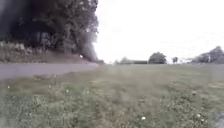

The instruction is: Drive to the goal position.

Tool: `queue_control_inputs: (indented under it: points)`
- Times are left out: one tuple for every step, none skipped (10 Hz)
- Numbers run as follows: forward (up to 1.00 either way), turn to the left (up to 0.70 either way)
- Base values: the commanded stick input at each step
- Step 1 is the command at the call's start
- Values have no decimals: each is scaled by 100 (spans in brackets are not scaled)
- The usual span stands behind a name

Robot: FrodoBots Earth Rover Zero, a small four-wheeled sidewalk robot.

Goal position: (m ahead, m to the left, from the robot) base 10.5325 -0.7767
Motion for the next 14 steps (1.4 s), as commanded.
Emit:
queue_control_inputs:
  points:
    - [70, -35]
    - [70, -35]
    - [70, -35]
    - [70, -35]
    - [70, -35]
    - [70, -35]
    - [70, -35]
    - [70, -35]
    - [70, -35]
    - [70, -17]
    - [70, -7]
    - [70, 0]
    - [70, 0]
    - [70, 0]
